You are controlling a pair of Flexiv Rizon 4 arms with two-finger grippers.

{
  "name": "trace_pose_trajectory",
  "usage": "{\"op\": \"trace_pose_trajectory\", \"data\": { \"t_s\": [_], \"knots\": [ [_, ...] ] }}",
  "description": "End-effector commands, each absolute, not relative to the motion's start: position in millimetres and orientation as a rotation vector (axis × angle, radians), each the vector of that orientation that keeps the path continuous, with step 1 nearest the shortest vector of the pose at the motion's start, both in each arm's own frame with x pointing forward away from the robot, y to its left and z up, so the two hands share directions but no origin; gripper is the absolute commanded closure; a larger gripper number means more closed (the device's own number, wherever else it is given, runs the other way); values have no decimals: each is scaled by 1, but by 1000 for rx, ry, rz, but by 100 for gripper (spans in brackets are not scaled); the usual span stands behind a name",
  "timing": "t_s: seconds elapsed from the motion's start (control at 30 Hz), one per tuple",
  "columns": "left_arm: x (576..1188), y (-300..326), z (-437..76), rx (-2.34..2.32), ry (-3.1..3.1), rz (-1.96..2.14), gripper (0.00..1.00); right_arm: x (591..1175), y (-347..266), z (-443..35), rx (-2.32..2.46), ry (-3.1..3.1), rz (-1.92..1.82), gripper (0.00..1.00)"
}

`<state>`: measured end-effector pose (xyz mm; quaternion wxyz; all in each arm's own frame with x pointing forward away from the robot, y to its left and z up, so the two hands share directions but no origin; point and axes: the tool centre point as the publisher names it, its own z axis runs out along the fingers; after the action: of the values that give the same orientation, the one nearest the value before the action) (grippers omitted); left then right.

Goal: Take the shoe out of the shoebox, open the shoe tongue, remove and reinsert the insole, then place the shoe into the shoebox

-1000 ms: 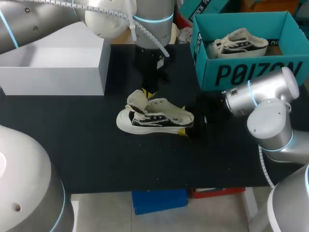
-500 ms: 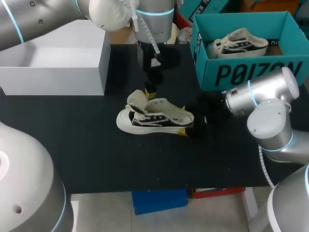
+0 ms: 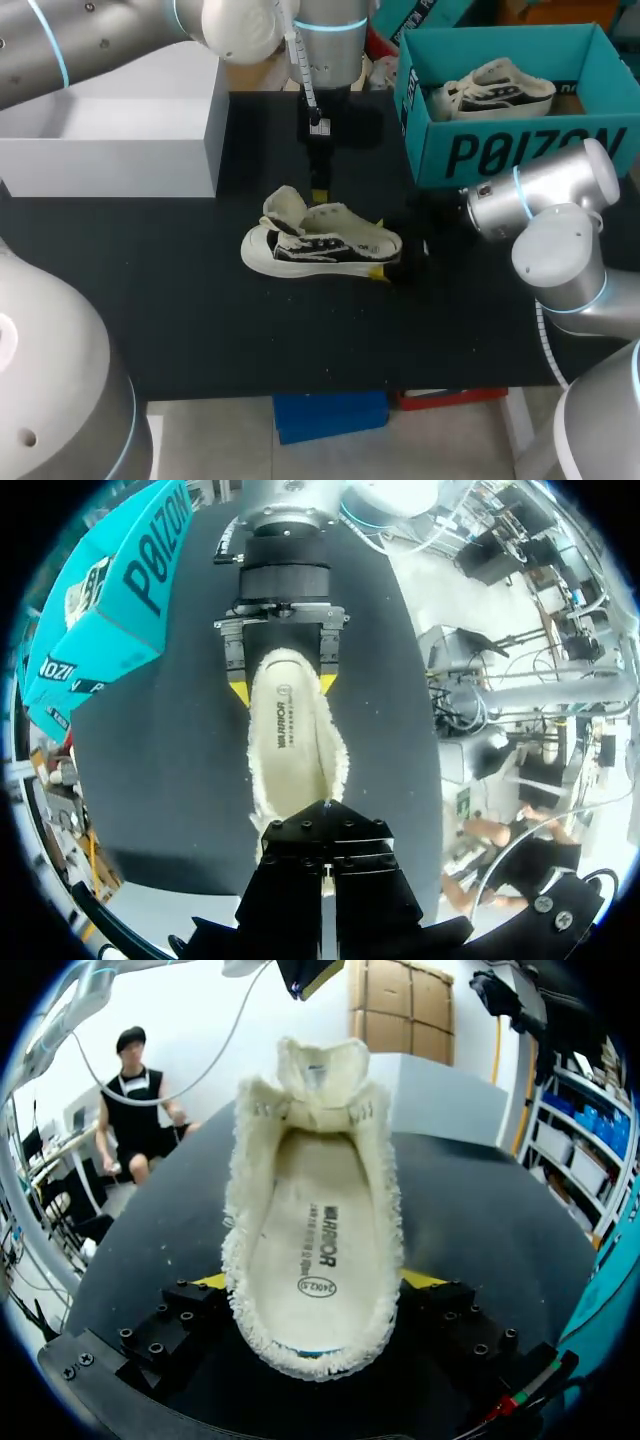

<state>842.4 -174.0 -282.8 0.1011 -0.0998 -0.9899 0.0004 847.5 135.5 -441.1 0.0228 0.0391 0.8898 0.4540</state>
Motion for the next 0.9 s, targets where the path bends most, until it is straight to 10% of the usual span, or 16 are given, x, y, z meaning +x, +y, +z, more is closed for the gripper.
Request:
{"op": "trace_pose_trajectory", "data": {
  "t_s": [0.03, 0.9],
  "knots": [
    [854, -176, -300, -610, -2867, 165, 100, 848, 137, -443, 123, 2755, 1405, 100],
    [848, -196, -354, -315, -2790, 201, 100, 848, 137, -443, 123, 2755, 1405, 100]
  ]
}}
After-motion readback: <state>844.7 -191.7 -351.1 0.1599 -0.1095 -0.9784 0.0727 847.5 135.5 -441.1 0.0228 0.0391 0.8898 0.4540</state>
